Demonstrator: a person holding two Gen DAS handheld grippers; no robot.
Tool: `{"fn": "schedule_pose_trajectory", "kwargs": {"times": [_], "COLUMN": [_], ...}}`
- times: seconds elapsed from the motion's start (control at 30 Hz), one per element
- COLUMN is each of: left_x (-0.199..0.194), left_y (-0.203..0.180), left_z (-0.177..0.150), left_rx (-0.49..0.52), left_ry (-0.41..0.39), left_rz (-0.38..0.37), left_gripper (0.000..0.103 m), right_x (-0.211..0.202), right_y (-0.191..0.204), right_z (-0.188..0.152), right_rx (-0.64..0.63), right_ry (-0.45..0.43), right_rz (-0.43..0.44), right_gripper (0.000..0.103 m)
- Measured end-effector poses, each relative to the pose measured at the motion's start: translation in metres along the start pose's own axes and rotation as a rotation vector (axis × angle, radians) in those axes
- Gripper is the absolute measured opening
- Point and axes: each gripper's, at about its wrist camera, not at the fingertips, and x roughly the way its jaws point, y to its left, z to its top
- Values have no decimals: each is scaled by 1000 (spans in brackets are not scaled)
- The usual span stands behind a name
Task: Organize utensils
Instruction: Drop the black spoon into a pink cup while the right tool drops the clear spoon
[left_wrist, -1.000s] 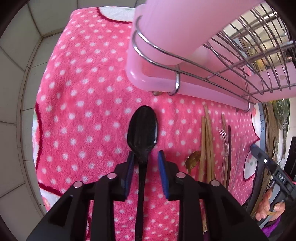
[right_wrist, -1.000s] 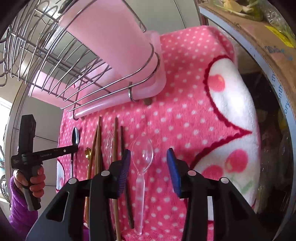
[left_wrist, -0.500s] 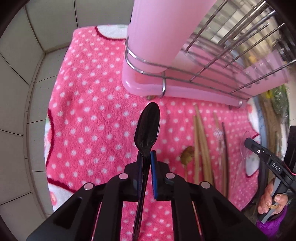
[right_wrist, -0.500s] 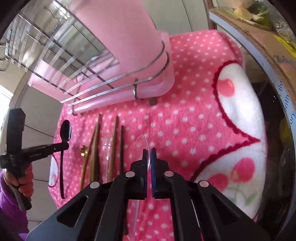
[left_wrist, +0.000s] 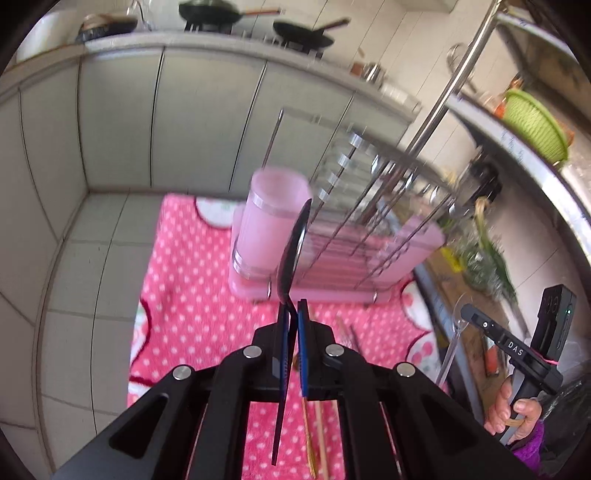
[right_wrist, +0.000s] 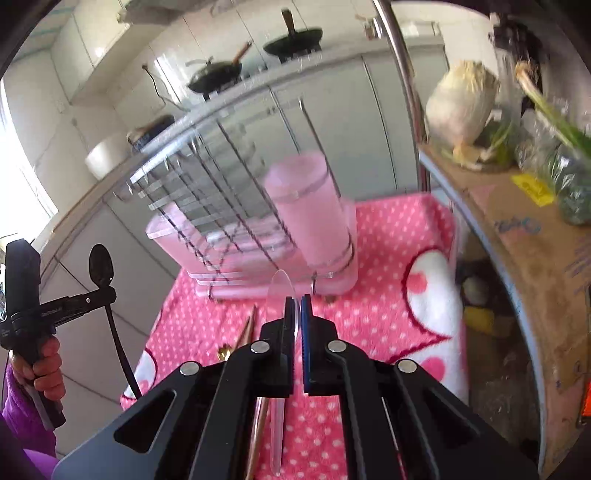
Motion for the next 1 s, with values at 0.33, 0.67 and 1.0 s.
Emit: {"fn": "schedule_pose_trajectory", "kwargs": {"times": [0.33,0.67,1.0], "left_x": [-52,-47,-11], "left_y": [-27,-28,-22], "left_z": [63,117,146], "left_rx": [-11,-68,-62], "left_ry": [-282,-419,-484], "left_rz": [-73,-70,-21], "left_gripper": [4,4,4], "right_x": [-47,-35,-4], "right_y": [8,8,26], "right_z": [74,136,155], "right_rx": [-14,-4,-65], "right_ry": [-309,-439,-499], "right_rz": [29,34,-17], "right_gripper": [3,3,3]}}
